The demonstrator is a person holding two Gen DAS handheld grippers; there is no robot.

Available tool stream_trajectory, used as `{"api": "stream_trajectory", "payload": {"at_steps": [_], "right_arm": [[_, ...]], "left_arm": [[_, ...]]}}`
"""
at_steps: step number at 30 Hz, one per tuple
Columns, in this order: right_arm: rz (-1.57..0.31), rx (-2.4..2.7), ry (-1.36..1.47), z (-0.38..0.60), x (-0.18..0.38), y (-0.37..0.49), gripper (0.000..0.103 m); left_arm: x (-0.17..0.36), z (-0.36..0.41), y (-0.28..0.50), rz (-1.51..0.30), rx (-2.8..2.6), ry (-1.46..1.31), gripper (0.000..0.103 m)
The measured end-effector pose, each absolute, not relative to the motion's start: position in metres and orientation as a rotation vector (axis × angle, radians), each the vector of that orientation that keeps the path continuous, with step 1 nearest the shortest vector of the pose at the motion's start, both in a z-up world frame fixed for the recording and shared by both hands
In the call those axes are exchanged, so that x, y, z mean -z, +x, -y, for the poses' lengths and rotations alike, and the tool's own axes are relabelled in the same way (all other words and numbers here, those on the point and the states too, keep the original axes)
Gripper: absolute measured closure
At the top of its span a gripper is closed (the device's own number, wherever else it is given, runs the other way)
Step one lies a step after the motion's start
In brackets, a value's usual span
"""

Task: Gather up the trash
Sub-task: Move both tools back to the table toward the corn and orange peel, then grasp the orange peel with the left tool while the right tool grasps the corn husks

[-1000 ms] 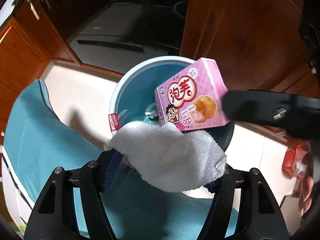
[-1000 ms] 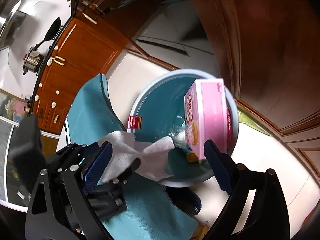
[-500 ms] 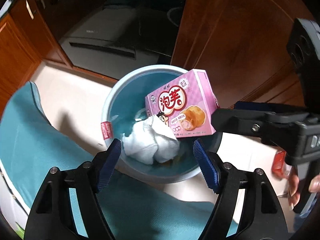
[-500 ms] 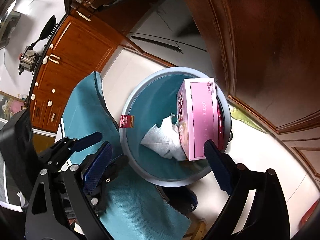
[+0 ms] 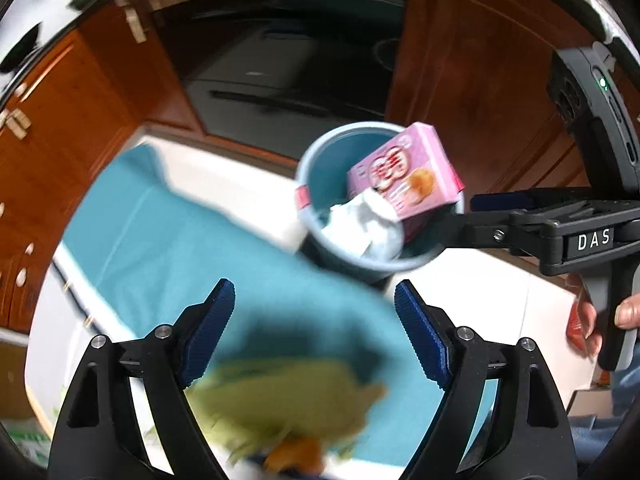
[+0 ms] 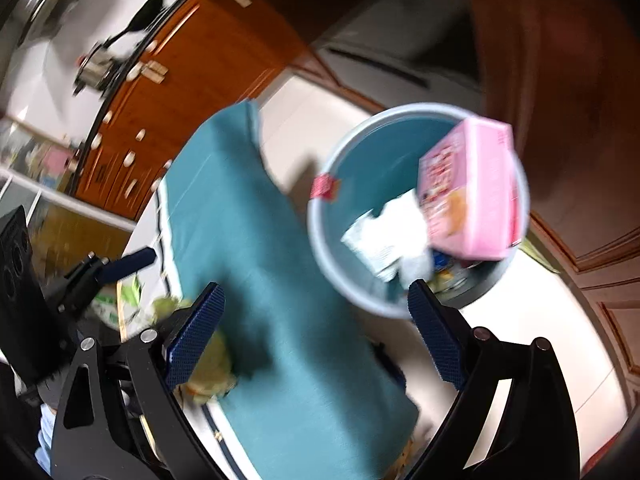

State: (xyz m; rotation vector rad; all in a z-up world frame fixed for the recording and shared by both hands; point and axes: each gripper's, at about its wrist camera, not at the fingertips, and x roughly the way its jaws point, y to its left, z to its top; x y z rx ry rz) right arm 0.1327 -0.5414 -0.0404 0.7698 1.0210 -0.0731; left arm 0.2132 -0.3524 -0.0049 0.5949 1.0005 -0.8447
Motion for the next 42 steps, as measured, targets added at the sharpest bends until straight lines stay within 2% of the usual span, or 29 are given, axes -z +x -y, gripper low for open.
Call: {"api": "stream_trajectory", "payload": {"at_steps": [9, 15, 22, 28, 31, 33, 36, 42], "right_arm": [[-1.095, -0.029, 0.697, 0.463, 0.037, 0.137, 0.014], [-1.116, -0.044, 0.681, 0.431, 0.034, 0.137, 0.014], [-1.162, -0.04, 0.687, 0.412, 0.046, 0.141, 0.014], [-1.186, -0.058, 0.691, 0.406, 0.056, 0.149, 0.014], [-1.19, -0.062, 0.696, 0.404, 0.061, 0.152, 0.014], [-1.188, -0.066, 0.697, 0.402, 0.064, 0.155, 0.014], [-1.178, -0.064, 0.687, 0.398, 0.066, 0.158, 0.014], [-1.153, -0.084, 0.635, 0.386, 0.066, 0.167, 0.014]], "left_arm": [[0.001, 0.253, 0.195, -1.004, 0.743, 0.497, 0.017], [0.021, 0.216, 0.171, -1.029, 0.756, 0.441, 0.017], [0.057, 0.219, 0.165, -1.092, 0.791, 0.375, 0.017], [0.063, 0.229, 0.166, -1.106, 0.828, 0.344, 0.019], [0.066, 0.234, 0.163, -1.106, 0.84, 0.356, 0.034], [0.069, 0.236, 0.162, -1.123, 0.844, 0.357, 0.053], [0.07, 0.236, 0.161, -1.123, 0.847, 0.359, 0.067], [0.076, 0.237, 0.163, -1.149, 0.836, 0.367, 0.063]]}}
